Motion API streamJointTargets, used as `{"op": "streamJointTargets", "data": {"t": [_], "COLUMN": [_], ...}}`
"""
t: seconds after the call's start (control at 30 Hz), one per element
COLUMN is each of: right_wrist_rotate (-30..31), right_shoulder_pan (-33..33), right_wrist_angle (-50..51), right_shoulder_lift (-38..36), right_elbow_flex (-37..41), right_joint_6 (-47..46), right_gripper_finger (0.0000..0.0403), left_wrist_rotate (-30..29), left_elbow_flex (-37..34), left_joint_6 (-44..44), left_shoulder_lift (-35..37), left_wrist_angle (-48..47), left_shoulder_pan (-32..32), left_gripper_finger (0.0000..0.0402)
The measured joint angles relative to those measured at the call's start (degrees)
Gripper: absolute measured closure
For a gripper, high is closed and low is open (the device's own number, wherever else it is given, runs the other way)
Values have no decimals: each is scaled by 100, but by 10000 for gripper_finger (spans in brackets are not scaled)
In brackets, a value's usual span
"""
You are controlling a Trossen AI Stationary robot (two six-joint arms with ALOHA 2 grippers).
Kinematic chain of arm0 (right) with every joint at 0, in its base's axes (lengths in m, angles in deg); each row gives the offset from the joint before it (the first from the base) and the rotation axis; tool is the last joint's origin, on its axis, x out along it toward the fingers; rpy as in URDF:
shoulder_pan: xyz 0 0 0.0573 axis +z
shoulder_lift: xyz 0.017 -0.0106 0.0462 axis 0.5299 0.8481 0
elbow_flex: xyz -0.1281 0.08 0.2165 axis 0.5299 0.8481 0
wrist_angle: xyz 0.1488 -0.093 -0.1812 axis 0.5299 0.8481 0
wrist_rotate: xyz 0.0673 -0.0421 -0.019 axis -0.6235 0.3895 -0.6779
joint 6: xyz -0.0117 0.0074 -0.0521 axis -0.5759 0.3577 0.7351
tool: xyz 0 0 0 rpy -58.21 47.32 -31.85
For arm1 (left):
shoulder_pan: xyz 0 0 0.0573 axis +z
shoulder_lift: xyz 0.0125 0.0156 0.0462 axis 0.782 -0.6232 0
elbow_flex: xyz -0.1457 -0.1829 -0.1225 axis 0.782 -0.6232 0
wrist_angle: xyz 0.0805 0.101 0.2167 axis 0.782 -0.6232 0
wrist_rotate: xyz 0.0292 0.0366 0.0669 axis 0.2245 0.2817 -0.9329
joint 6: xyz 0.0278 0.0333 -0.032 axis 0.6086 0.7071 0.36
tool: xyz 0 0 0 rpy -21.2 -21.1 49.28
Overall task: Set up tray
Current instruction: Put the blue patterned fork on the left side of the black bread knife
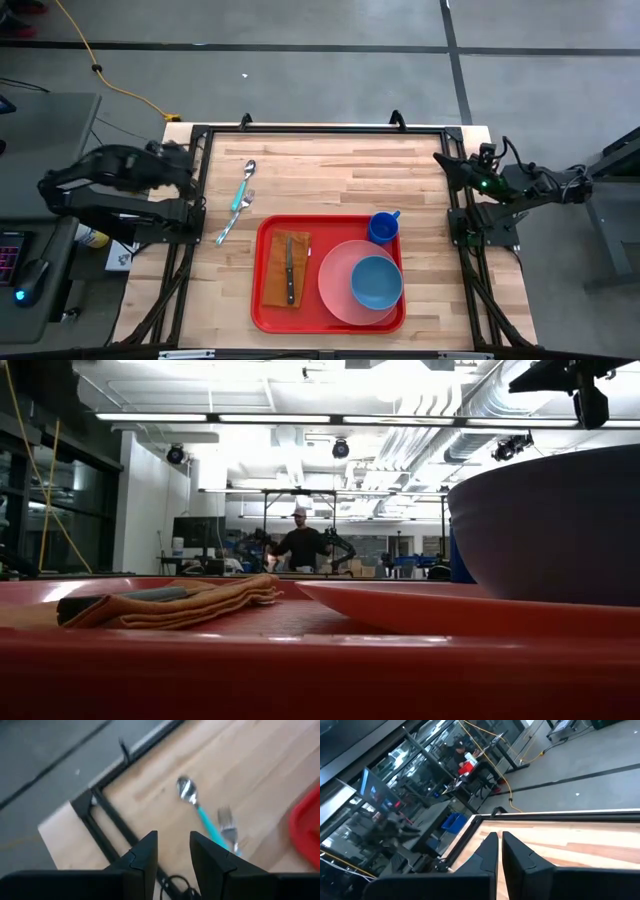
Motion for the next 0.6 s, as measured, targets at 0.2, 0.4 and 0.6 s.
{"op": "streamJointTargets", "data": {"t": [0.2,0.4,0.6], "right_wrist_rotate": [-22,-257,-865], "right_shoulder_pan": [0,0,1], "right_wrist_angle": [106,114,139], "right_shoulder_lift": [2,-1,2], "right_elbow_flex": [0,0,-1], "right_joint_6": [-139,-84,235], "right_gripper_finger": [403,402,402], "left_wrist_rotate": [866,1279,1855], "left_elbow_flex": [-1233,-1298,-1297], "left_joint_6": [-302,-411,-430], "left_shoulder_lift": [0,-61,-77], "left_wrist_angle": [42,320,1641], "left_shoulder_pan": [0,0,2], "left_gripper_finger": [257,257,257]}}
